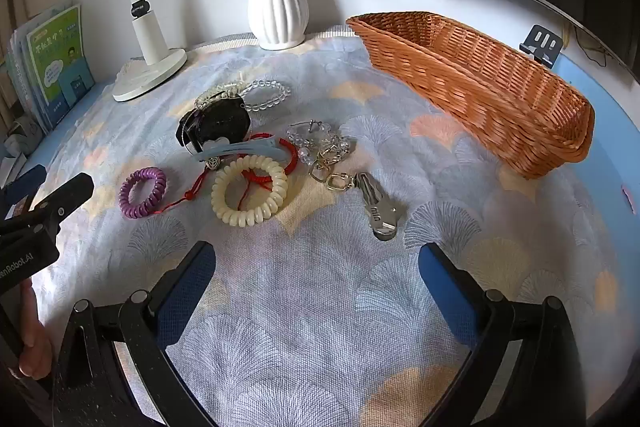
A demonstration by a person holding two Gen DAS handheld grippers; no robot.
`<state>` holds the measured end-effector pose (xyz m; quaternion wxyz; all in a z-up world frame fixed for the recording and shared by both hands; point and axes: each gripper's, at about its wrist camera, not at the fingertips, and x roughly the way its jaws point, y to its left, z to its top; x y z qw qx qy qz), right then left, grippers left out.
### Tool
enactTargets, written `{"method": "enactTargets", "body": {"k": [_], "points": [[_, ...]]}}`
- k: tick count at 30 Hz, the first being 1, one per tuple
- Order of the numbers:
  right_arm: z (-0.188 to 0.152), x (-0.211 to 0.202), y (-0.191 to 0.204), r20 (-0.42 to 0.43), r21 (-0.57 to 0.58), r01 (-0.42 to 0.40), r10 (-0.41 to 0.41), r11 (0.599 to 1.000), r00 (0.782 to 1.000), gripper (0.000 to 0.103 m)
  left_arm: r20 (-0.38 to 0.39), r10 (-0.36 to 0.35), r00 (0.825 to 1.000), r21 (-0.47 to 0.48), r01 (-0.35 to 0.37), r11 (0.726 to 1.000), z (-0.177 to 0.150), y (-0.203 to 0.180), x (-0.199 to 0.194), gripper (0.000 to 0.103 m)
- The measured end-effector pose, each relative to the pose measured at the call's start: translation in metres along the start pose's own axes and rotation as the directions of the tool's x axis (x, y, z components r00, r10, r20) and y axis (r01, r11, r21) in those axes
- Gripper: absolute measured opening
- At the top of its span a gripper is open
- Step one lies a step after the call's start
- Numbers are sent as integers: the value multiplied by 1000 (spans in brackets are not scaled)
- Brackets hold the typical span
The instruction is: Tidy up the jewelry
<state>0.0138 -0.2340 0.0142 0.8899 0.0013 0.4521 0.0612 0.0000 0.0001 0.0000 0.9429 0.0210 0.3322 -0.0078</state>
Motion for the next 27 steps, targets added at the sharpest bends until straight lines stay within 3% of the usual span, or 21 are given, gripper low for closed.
{"method": "enactTargets", "body": {"k": [27], "points": [[0, 0, -1, -1, -3, 2, -2, 1000, 1000, 102, -4, 1, 1000, 1, -1, 1000, 2, -3, -1, 102]]}}
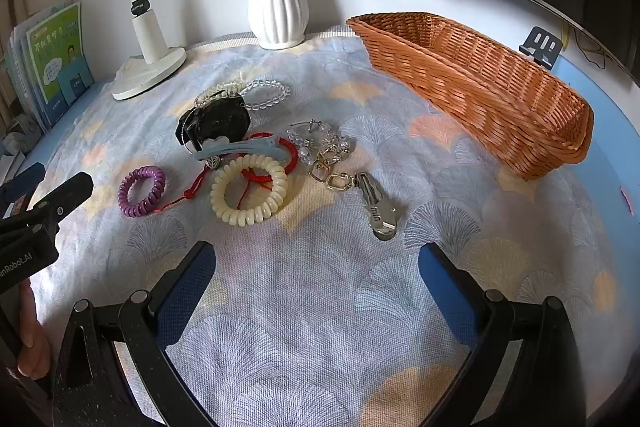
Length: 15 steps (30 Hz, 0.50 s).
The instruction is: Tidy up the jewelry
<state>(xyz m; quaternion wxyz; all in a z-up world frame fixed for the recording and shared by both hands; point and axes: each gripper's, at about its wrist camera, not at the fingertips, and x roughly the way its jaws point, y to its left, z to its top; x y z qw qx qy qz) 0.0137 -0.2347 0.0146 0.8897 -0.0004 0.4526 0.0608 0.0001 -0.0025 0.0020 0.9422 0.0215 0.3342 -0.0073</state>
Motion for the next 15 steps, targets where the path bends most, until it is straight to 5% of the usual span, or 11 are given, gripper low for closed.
{"method": "enactTargets", "body": {"k": [7, 15], "points": [[0, -4, -8, 19, 30, 1, -2, 1000, 1000, 102, -20, -22, 1000, -6, 22, 1000, 1, 1, 2, 102], [-1, -9, -32, 12, 101, -128, 128, 987, 992, 93, -140, -132, 981, 44, 139, 989, 0, 6, 10, 96]]}}
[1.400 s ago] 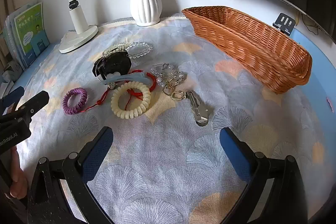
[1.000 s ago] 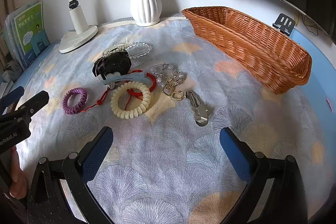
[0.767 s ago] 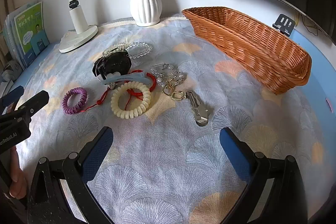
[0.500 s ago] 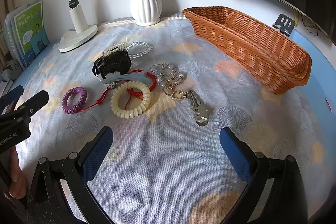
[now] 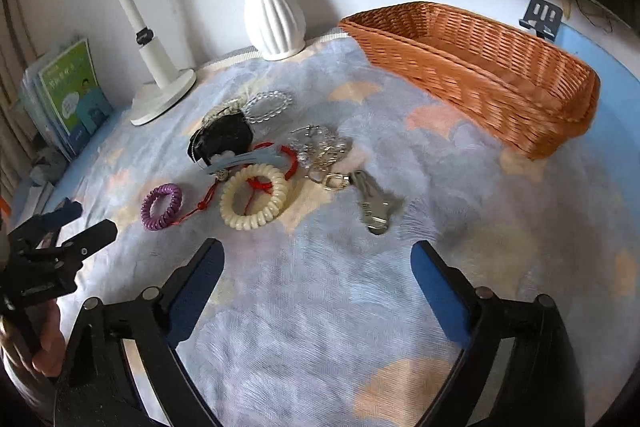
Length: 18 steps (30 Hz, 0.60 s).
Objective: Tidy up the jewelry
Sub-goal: 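Grasp the purple coil hair tie with the left tool while the right tool grasps the silver keys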
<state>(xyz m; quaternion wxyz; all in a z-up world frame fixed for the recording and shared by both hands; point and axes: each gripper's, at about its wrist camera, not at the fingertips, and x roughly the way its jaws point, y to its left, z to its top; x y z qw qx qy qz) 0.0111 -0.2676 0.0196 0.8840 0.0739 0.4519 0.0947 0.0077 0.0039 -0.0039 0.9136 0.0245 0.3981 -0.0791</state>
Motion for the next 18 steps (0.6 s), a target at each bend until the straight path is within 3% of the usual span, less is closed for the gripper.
{"method": "enactTargets", "body": {"k": [4, 6, 8, 11, 14, 18], "points": [[4, -2, -13, -28, -3, 0, 0, 1000, 1000, 86, -117, -99, 988, -28, 97, 995, 14, 7, 18, 81], [9, -3, -17, -40, -10, -25, 25, 1000, 999, 63, -116, -135, 984, -43, 131, 990, 20, 6, 25, 76], [13, -2, -17, -63, -25, -40, 38, 999, 997, 56, -140, -133, 981, -35, 129, 991, 24, 4, 31, 63], [17, 6, -15, -92, -75, 12, -19, 997, 996, 43, -187, -114, 976, 1, 116, 993, 29, -1, 44, 54], [21, 17, -16, -101, -107, 39, -50, 993, 994, 41, -205, -129, 970, 3, 132, 991, 27, -3, 50, 45], [25, 30, -17, -109, -112, 47, -60, 993, 992, 40, -209, -127, 970, 9, 132, 991, 27, -2, 52, 43]]}}
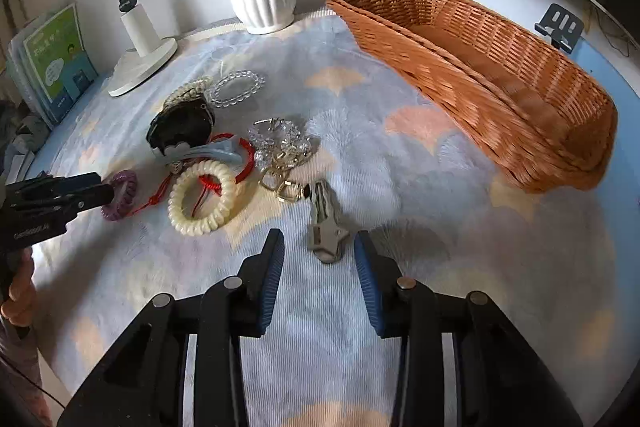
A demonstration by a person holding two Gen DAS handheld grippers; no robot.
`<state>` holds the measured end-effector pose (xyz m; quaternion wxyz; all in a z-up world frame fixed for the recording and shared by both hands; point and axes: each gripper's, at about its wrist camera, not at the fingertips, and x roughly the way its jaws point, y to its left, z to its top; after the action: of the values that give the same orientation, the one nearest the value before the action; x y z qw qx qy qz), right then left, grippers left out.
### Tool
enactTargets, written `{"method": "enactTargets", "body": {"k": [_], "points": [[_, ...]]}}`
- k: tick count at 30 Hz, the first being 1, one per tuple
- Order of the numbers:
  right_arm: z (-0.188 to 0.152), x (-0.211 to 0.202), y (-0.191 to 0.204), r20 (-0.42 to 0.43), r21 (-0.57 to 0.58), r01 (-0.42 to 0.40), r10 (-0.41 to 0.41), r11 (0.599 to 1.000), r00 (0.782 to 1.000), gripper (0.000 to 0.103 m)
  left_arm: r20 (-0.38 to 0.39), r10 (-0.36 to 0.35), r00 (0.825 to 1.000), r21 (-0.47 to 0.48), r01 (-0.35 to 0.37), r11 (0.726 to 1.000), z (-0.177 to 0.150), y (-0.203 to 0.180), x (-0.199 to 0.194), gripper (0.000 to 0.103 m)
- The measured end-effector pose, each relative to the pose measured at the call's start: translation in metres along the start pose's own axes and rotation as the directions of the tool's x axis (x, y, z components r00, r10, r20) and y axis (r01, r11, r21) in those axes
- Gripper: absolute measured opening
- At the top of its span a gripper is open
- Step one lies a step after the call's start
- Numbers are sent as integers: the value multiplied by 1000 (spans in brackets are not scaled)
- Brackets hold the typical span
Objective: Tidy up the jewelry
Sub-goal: 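Grasp the purple coil hair tie with the left tool while the right tool grasps the silver keys, then carry the purple coil and keys into the wicker basket and open both tools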
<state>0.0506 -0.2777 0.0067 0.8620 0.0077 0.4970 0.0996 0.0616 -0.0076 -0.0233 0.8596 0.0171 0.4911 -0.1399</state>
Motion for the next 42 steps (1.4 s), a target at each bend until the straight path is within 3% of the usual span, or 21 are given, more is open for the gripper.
{"method": "enactTargets", "body": {"k": [2, 3, 5, 7, 12, 18, 25, 29, 34, 42], "points": [[3, 4, 5, 12, -27, 33, -32, 999, 999, 39, 0, 11, 1000, 11, -11, 1000, 2, -1, 3, 41], [3, 6, 8, 21, -42, 49, -48, 998, 999, 33, 1, 17, 1000, 17, -17, 1000, 2, -2, 3, 39], [3, 9, 14, 26, -73, 82, -80, 994, 996, 26, 8, 34, 999, 37, -34, 999, 2, -7, 5, 25], [2, 8, 18, 5, -88, 93, -93, 992, 996, 26, 14, 37, 999, 58, -37, 998, 1, -13, 5, 12], [-2, -11, 15, 26, -85, 64, -62, 994, 998, 26, 40, 31, 999, 72, -34, 997, 1, -21, -6, 11], [-2, -57, -1, 89, -69, 23, -17, 997, 996, 26, 164, -24, 986, 114, 5, 993, 16, -47, -58, 11], [27, -100, -54, 189, 26, -12, 7, 1000, 982, 26, 230, -139, 963, 246, 80, 966, 82, -119, -83, 11], [53, -100, -106, 191, 126, -83, 57, 989, 980, 26, 187, -211, 960, 301, 148, 942, 129, -166, -63, 11], [81, -84, -151, 204, 208, -89, 45, 974, 978, 26, 131, -245, 961, 317, 194, 928, 171, -212, -22, 11], [89, -20, -184, 98, 319, -121, 94, 940, 991, 26, 1, -215, 977, 297, 205, 933, 192, -254, 61, 11]]}}
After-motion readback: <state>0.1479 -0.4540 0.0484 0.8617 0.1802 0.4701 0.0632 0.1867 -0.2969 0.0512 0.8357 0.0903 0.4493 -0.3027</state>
